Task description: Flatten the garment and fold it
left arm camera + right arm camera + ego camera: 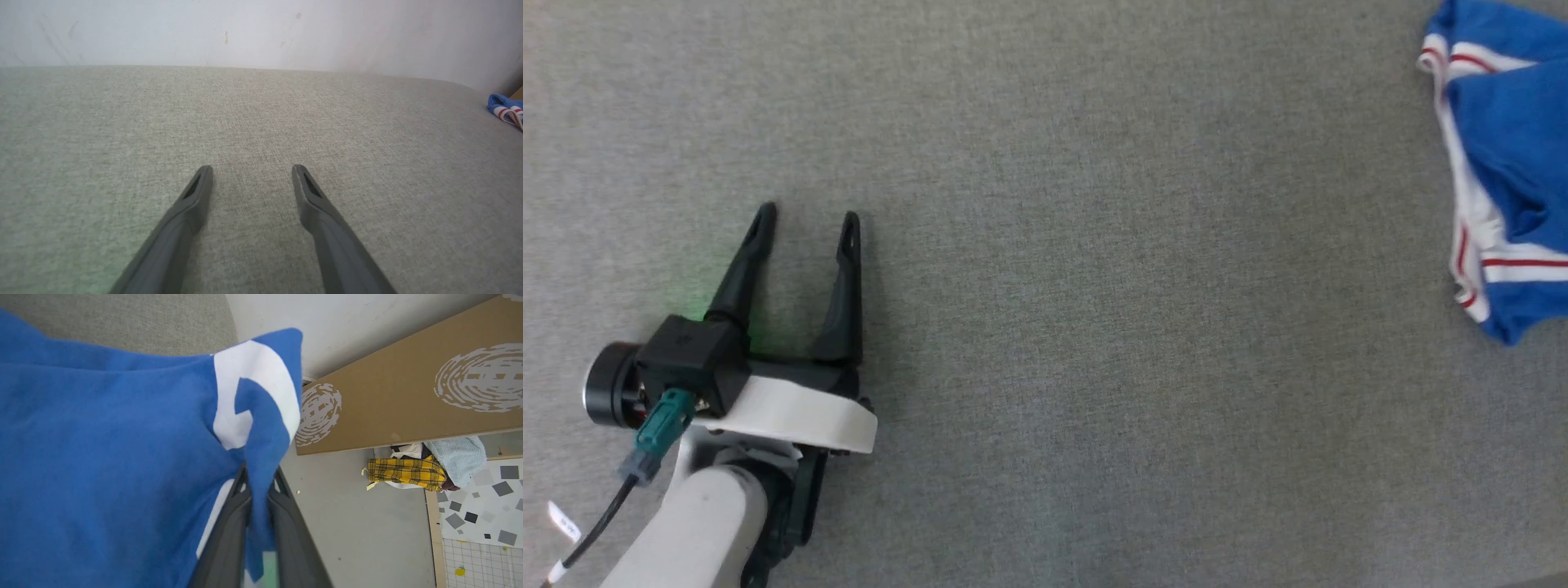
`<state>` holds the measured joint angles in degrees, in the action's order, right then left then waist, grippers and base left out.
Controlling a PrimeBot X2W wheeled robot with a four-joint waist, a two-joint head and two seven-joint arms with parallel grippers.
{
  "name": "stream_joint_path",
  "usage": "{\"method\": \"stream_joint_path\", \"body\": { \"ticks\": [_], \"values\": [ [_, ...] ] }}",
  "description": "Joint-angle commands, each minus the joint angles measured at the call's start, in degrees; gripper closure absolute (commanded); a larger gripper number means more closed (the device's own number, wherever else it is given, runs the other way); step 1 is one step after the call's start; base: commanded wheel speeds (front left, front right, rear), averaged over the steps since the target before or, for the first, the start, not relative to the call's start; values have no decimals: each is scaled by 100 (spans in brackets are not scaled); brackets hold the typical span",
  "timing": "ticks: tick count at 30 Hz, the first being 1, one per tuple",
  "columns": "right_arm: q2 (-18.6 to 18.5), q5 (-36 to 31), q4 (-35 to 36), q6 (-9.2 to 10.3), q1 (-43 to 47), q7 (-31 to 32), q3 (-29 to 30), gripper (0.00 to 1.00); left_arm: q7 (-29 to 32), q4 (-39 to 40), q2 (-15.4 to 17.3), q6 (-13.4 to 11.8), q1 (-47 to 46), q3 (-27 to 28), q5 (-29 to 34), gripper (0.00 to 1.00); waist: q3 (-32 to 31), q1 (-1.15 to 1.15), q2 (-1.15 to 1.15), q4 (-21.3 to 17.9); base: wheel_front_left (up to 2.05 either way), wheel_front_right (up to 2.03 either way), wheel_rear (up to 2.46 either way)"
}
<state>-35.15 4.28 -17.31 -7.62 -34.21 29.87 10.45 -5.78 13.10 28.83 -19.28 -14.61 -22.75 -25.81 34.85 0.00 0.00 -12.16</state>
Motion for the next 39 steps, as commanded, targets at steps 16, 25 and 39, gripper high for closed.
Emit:
{"method": "stream_joint_path", "body": {
  "ticks": [16,25,39],
  "values": [
    [58,-480,-1182,13,-632,-986,-7,0,-431,257,-14,-136,-155,2,291,0,331,0,0,3,0,0,0],
    [260,-590,-1374,13,-710,-1347,112,0,-515,67,-76,-167,-44,-90,309,0,-179,0,0,131,0,0,0],
    [1929,587,379,13,823,-2294,42,0,-714,-248,-335,-127,543,-112,-117,0,-1588,0,0,642,0,0,0]
  ]
}}
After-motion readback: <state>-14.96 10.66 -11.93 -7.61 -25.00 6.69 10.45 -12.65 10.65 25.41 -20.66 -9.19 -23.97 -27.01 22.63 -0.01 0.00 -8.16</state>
